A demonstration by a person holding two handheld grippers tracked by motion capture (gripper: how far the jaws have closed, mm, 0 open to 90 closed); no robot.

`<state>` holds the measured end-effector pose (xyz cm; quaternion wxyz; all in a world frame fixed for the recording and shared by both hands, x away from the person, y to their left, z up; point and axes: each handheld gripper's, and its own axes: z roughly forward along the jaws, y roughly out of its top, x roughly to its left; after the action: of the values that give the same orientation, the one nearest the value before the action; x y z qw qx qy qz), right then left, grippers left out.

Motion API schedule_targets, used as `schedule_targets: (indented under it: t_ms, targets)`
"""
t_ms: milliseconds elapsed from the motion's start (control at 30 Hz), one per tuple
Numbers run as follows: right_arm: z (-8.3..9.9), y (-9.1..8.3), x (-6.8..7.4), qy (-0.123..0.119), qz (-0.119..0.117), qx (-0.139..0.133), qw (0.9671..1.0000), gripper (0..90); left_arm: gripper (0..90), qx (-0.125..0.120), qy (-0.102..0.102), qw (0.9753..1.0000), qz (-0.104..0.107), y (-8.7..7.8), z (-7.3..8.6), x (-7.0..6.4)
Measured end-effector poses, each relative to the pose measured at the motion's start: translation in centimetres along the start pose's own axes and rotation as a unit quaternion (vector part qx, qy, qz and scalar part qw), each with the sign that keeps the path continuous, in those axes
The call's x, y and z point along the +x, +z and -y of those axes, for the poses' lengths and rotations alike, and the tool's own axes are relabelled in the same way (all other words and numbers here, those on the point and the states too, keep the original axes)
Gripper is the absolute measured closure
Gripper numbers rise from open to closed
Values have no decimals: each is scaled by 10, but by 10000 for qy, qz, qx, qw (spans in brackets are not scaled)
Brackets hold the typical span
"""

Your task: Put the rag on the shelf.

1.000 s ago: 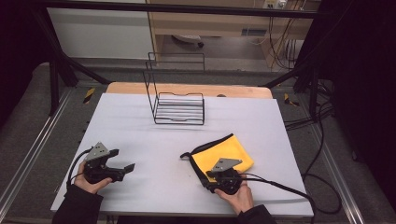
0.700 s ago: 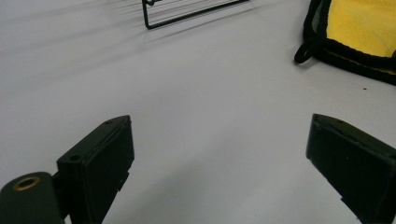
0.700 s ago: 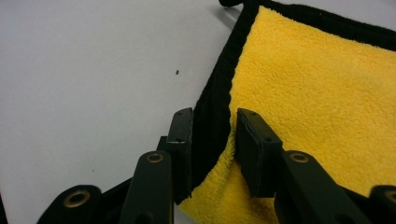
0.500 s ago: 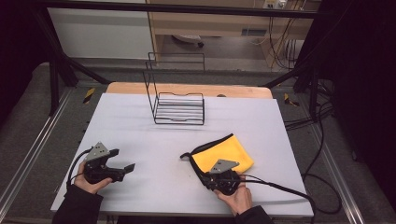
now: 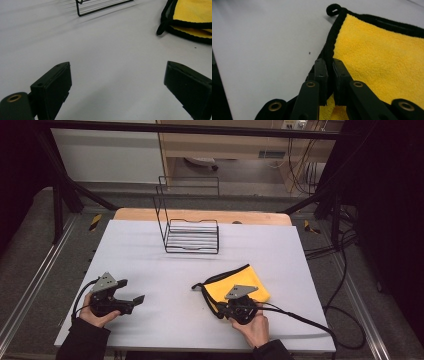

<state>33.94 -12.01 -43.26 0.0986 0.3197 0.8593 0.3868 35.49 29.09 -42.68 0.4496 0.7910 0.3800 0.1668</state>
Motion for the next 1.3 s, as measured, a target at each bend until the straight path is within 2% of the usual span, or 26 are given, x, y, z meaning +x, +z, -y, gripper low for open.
schedule_targets:
  t_ms: [133,233,467,533,600,733,833,967,1167,1300]
  targets:
    - [-8,2,5,87,-221,-122,9996,843,78,1,-6,10000,-12,0,0,0]
    - [-12,7,11,17,-303,-135,9994,842,77,-1,-3,10000,-1,0,0,0]
    - [-15,14,27,-114,-727,-165,9972,839,77,4,-1,10000,1,0,0,-1]
    - [-12,17,30,-143,-789,-73,9967,828,77,10,17,10000,0,0,-1,-1]
    - [-10,21,29,-122,-787,-21,9968,790,76,8,35,10000,6,0,-1,-2]
    - [-13,18,28,-33,-844,-204,9962,614,75,33,53,10000,15,1,-2,-3]
    - [-18,9,23,-19,-696,-290,9972,523,78,26,42,10000,15,1,-5,-5]
    - [-20,-7,10,5,-303,-563,9980,396,77,48,100,9999,46,3,-11,-7]
    - [-7,-31,-27,359,350,-658,9966,272,75,136,199,9996,160,11,-24,-17]
    - [8,-39,-49,579,686,-511,9946,240,74,242,323,9989,220,21,-35,-29]
